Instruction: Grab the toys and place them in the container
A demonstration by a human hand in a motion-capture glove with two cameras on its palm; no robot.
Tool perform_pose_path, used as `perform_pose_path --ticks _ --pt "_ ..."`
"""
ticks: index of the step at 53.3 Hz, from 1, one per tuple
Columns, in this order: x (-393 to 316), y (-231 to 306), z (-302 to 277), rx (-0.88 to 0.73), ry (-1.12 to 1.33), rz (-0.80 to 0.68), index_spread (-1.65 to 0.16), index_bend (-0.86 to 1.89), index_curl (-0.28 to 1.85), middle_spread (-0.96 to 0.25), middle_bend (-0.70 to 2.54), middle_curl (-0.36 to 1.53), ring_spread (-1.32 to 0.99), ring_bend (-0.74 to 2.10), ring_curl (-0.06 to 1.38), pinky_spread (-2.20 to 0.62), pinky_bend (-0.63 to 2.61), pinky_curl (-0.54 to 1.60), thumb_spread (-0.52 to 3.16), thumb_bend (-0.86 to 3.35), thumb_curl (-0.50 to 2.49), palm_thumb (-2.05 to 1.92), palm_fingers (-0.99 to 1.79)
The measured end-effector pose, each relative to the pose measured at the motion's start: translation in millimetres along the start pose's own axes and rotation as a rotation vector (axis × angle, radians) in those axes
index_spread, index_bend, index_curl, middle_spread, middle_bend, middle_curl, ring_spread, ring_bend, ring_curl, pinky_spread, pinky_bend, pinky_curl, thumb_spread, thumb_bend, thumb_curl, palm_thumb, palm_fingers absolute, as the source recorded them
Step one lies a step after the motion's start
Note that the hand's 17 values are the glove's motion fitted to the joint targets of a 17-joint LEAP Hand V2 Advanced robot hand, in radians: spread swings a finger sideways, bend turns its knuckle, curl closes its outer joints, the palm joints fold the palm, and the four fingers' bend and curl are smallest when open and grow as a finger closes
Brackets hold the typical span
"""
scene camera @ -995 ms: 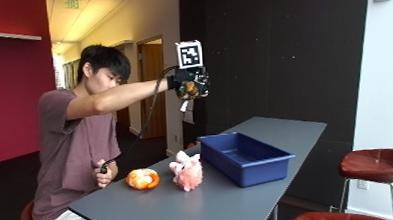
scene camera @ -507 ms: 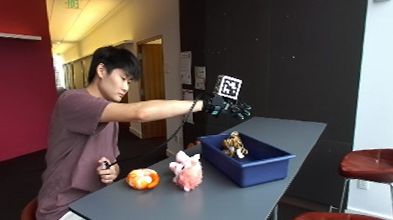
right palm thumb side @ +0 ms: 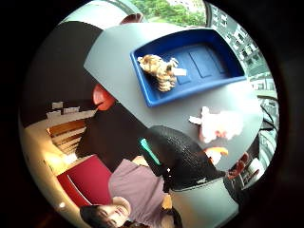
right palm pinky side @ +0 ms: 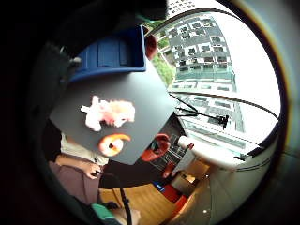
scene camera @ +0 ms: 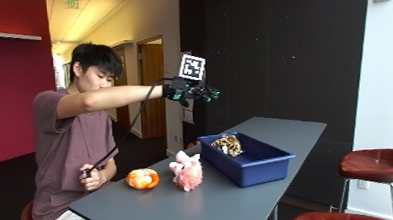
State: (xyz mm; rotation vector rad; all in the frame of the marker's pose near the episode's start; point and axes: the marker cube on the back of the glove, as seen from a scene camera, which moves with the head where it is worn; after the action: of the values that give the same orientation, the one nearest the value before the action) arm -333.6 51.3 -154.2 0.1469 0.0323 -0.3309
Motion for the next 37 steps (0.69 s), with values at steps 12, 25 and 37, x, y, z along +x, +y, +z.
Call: perform_pose_path --ticks 12,25,37 --pt "63 94 35 -0.009 -0.011 -0.135 -0.19 0.03 0.10 0.07 0.09 0.23 0.05 0.29 0.29 0.07 0.93 0.38 1.16 -0.05 0.36 -0.05 -0.38" --pt "90 138 151 -0.026 -0.051 -0.055 -0.19 0.04 0.10 0.06 0.10 0.20 0.04 0.27 0.31 0.07 0.90 0.36 1.16 -0.05 0.31 -0.05 -0.34" --pt "105 140 274 -0.099 -0.073 -0.111 -0.20 0.05 0.10 0.06 0.09 0.18 0.04 0.23 0.31 0.07 0.89 0.36 1.15 -0.05 0.29 -0.05 -0.35"
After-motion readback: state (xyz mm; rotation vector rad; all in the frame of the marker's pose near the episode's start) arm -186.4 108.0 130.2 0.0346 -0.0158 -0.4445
